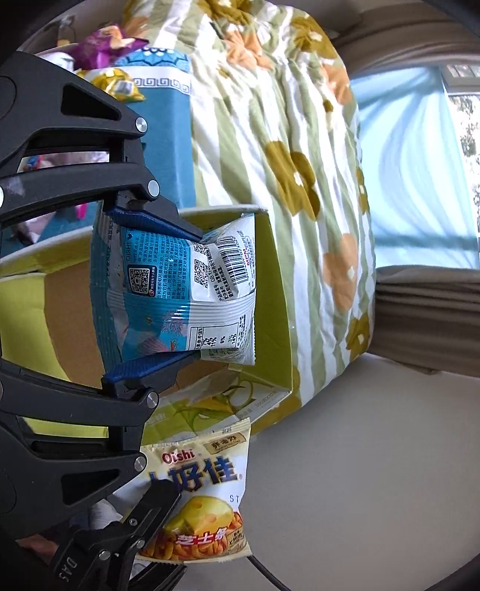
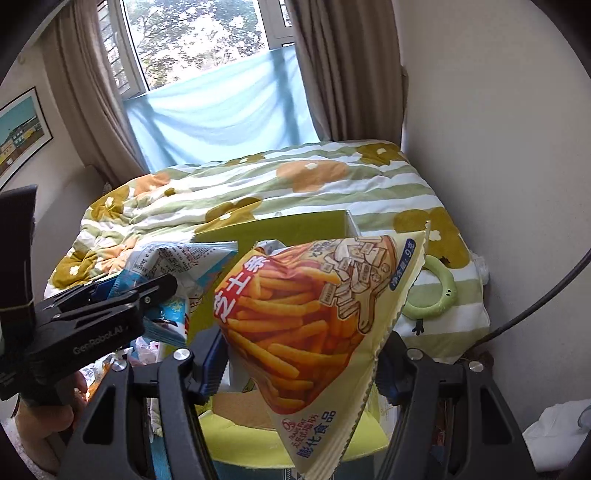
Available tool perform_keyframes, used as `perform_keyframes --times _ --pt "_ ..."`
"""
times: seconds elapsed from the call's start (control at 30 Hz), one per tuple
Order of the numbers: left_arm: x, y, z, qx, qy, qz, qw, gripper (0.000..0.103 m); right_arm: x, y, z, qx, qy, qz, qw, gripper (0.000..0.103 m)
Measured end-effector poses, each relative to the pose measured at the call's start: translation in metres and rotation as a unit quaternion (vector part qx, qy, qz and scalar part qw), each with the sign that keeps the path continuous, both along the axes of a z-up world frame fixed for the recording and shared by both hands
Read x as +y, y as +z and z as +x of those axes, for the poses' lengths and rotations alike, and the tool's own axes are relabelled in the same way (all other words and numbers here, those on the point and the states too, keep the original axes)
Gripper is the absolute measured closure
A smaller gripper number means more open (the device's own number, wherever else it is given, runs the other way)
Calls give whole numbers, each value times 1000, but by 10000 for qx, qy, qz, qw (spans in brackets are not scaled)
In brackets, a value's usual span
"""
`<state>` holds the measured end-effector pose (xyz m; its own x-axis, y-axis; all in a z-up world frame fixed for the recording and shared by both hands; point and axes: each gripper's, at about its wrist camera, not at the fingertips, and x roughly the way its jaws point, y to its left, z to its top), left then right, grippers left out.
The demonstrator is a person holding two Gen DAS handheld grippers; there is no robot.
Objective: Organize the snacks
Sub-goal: 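Carry both bags over the yellow box and open both tools to drop them, then withdraw both tools from the box back toward the snack pile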
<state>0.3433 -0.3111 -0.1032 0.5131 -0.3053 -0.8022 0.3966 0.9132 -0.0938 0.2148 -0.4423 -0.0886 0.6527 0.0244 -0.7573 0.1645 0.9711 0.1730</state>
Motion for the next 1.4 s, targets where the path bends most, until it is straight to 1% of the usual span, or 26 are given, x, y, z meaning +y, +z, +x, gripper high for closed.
perform_keyframes --times 0.03,0.1,0.13,0.17,0.2,0.23,0.37,0.47,0.67,0.9,0.93,1.0,1.03,1.07,1.17,1.27,1.4 --pt "-5 -6 10 52 -53 47 10000 50 -2 -3 4 45 -71 2 10000 42" --pt "-11 -17 25 164 -128 99 9997 43 -7 -8 13 133 -203 21 9997 42" --pt "-15 -22 33 200 -145 137 9996 28 -8 -11 17 178 -269 23 9995 42" --pt "-16 -27 38 215 -156 163 9995 10 -10 -14 21 221 -330 40 9992 42" --pt "-15 -30 42 202 -166 157 9995 5 -11 -16 24 260 -377 70 9989 42" --pt "-13 -32 45 191 -184 131 9996 4 -13 -18 30 290 -412 90 9987 42" --pt "-2 -36 49 329 -213 127 9992 4 -12 -28 43 448 -492 98 9977 42" --pt "13 -33 46 419 -194 9 9989 4 -12 -36 52 549 -512 144 9971 42" --pt "38 -23 39 294 -66 57 9995 4 -9 -45 73 662 -435 159 9967 40" --pt "60 -20 45 260 135 65 9996 4 -6 -52 111 771 -230 452 9957 40" --pt "62 -20 46 256 156 70 9995 4 -5 -54 116 786 -197 526 9953 38" --pt "64 -22 46 272 171 95 9994 4 -5 -60 125 800 -168 655 9945 25" --pt "64 -24 46 307 155 115 9993 4 -6 -63 128 812 -167 666 9943 11" --pt "65 -26 45 330 151 137 9992 4 -6 -65 130 824 -181 640 9944 7" --pt "66 -31 39 345 165 247 9990 4 -9 -69 127 858 -268 575 9943 7" --pt "67 -35 34 382 194 266 9987 4 -12 -71 119 928 -290 589 9935 6" --pt "70 -30 27 351 267 238 9987 4 -13 -64 110 870 -281 467 9947 7"
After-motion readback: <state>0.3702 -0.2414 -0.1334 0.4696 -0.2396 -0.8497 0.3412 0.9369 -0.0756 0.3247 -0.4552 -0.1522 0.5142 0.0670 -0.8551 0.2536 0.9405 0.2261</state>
